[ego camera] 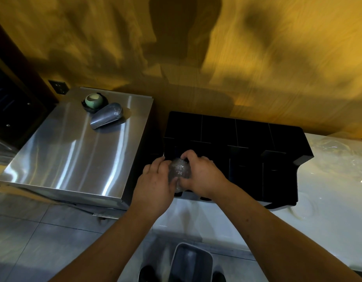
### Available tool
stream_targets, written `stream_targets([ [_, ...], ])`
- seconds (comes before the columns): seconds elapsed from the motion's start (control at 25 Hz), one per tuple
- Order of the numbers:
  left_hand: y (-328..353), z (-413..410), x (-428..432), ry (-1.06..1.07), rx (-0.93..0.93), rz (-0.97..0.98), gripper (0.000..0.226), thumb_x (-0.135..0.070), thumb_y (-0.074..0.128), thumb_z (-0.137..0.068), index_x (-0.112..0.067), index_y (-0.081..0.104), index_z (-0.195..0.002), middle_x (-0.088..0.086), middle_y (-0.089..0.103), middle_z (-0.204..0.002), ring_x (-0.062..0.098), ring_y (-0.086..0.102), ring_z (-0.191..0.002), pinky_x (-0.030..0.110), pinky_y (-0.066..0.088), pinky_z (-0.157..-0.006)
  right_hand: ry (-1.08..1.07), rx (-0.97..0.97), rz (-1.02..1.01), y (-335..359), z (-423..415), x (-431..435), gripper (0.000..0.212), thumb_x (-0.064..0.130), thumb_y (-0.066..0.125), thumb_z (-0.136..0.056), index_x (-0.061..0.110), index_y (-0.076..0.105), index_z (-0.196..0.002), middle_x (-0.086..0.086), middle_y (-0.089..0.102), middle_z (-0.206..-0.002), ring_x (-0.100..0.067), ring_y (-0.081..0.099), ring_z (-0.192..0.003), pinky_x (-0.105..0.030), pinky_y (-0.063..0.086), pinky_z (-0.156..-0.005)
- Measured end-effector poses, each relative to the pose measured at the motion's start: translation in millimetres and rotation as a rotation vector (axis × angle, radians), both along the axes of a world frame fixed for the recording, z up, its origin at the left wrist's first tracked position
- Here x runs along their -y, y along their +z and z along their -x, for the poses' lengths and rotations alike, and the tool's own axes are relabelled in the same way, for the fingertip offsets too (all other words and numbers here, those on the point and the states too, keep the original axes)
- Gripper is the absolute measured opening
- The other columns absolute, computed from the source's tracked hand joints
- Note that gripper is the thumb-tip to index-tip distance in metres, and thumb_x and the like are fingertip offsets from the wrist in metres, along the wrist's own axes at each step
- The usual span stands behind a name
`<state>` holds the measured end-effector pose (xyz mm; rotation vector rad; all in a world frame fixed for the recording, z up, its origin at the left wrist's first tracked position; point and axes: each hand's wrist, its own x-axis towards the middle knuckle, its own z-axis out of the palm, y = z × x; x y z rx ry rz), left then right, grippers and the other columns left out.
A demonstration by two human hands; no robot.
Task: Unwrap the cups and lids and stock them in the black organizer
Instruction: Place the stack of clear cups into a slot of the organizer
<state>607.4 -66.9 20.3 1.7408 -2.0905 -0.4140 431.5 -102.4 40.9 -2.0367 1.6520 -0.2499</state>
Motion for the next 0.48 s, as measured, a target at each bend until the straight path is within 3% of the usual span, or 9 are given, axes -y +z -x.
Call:
stream_targets([
  [0.32, -7, -2, 10, -0.031, -0.050, 0.108, 0.052, -0.018, 0.081, -0.086, -0.003, 0.061, -0.132, 0.016, 0.068, -0.122, 0.035, 0.063, -0.101, 0.047, 0.056, -0.079, -0.048, -0.101, 0.064, -3, -11, 6, 0.065, 0.050, 0.066, -0.082, 0.023, 0.044, -0.137, -0.005, 0.070, -0.109, -0.029, 0.054, -0.110, -0.043, 0.039, -0.095],
  [0.4, -8, -5, 13, -0.067, -0.071, 0.123, 0.056, -0.018, 0.080, -0.085, -0.005, 0.060, -0.135, 0.015, 0.068, -0.125, 0.036, 0.062, -0.106, 0.048, 0.056, -0.084, -0.061, -0.108, 0.060, -1, -12, 6, 0.062, 0.051, 0.061, -0.083, 0.023, 0.046, -0.136, -0.004, 0.071, -0.109, -0.029, 0.053, -0.111, -0.043, 0.037, -0.095],
  [0.48, -10, -13, 16, -0.115, -0.082, 0.093, 0.070, -0.031, 0.077, -0.083, -0.008, 0.053, -0.145, 0.012, 0.063, -0.138, 0.033, 0.056, -0.121, 0.047, 0.053, -0.097, -0.070, -0.107, 0.038, 0, -12, 6, 0.060, 0.051, 0.058, -0.085, 0.021, 0.047, -0.136, -0.006, 0.071, -0.110, -0.030, 0.052, -0.113, -0.044, 0.035, -0.094],
])
